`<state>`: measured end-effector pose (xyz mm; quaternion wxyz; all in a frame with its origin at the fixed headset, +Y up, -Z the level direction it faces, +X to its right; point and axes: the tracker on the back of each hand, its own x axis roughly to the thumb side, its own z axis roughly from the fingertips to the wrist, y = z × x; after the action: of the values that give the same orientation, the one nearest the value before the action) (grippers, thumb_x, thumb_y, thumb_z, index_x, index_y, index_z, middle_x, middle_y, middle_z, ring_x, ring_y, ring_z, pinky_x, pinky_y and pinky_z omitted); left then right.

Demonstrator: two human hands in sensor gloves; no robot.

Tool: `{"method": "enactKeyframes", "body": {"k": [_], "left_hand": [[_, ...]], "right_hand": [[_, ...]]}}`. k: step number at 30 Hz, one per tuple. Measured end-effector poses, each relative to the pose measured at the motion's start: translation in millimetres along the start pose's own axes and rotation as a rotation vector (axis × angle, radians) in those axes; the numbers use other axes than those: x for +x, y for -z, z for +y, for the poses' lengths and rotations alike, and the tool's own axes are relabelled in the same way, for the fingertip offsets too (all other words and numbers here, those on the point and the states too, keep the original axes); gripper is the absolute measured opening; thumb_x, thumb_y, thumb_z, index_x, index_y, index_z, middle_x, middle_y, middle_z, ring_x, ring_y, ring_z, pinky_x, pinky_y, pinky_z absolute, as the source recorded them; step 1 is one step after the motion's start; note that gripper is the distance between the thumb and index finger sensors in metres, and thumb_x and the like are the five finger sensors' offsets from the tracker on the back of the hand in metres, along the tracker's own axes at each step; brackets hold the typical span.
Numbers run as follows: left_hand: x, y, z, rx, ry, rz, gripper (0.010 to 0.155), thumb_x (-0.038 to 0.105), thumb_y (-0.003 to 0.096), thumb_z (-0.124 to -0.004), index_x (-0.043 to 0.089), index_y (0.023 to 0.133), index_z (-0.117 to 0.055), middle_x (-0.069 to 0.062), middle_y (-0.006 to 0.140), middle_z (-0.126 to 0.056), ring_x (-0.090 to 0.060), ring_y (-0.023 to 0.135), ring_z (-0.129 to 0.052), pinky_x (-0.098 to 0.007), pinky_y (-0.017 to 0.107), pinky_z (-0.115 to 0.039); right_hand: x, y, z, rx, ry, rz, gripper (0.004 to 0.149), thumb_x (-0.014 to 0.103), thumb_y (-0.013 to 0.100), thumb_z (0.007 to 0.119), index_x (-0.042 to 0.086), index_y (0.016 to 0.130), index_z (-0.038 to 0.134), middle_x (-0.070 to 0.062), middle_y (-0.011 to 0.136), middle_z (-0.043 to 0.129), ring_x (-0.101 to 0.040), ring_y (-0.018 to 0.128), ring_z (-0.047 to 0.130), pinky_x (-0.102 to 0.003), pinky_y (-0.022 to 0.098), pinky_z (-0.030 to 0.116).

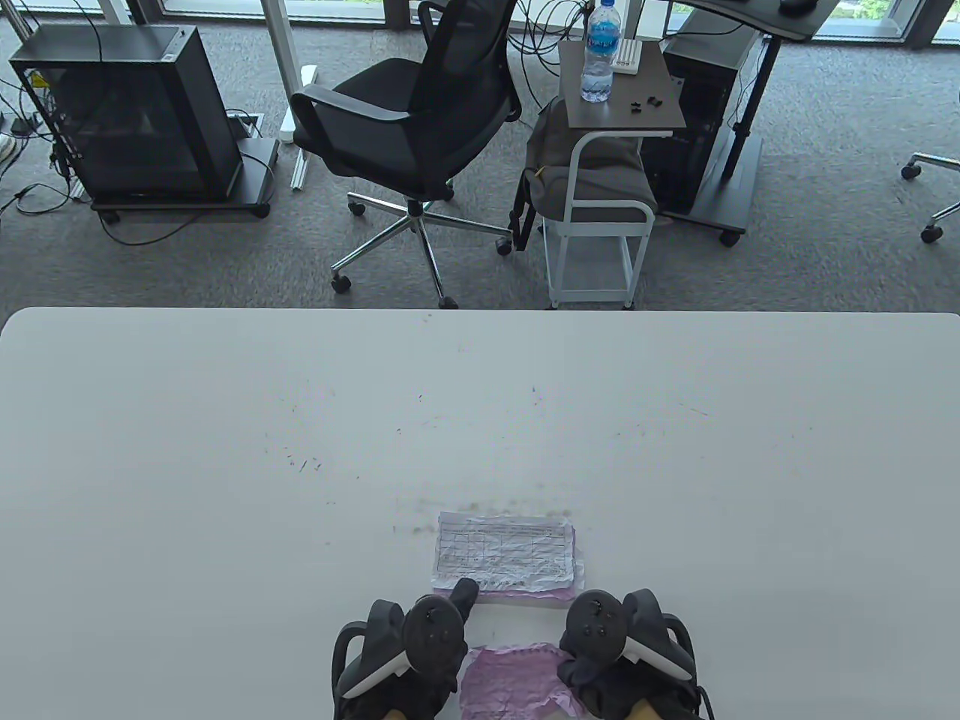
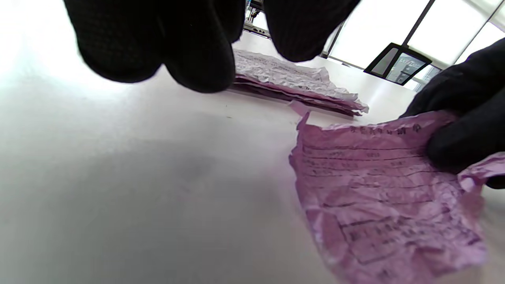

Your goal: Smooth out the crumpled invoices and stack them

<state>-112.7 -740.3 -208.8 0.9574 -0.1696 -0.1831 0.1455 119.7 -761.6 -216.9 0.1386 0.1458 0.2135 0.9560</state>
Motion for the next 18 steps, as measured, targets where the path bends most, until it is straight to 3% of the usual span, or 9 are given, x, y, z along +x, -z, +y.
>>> {"method": "enactKeyframes", "body": {"k": [5, 11, 18], "left_hand": [[18.1, 2.8, -9.2, -0.132, 0.081, -0.162, 0.059, 0.035, 0.0579, -0.078, 0.036, 0.110, -0.050, -0.020, 0.111, -0.014, -0.056, 0.095, -0.050, -0.062, 0.061, -0.064], [25.2, 11.3, -35.4, -0.382, 0.274, -0.060, 0.064, 0.037, 0.0580, -0.077, 0.032, 0.112, -0.044, -0.021, 0.108, -0.001, -0.064, 0.096, -0.027, -0.067, 0.065, -0.053], [16.2, 15.4, -41.0, -0.450, 0.295, 0.055, 0.071, 0.041, 0.0565, -0.073, 0.032, 0.111, -0.028, -0.020, 0.107, 0.001, -0.063, 0.097, -0.024, -0.068, 0.066, -0.052]], "right_hand": [[-0.1, -0.2, 1.4, -0.011, 0.034, 0.034, 0.042, 0.029, 0.050, 0.085, 0.007, 0.085, 0.077, -0.013, 0.059, 0.094, -0.020, 0.035, 0.096, -0.043, 0.030, 0.089], [-3.1, 0.3, 3.7, -0.033, 0.094, 0.038, 0.042, 0.029, 0.050, 0.085, 0.007, 0.084, 0.077, -0.013, 0.058, 0.094, -0.020, 0.034, 0.097, -0.042, 0.029, 0.089], [-2.3, 1.0, 0.6, -0.068, 0.010, 0.047, 0.042, 0.029, 0.049, 0.085, 0.009, 0.085, 0.076, -0.012, 0.061, 0.094, -0.021, 0.037, 0.097, -0.043, 0.032, 0.089]]}}
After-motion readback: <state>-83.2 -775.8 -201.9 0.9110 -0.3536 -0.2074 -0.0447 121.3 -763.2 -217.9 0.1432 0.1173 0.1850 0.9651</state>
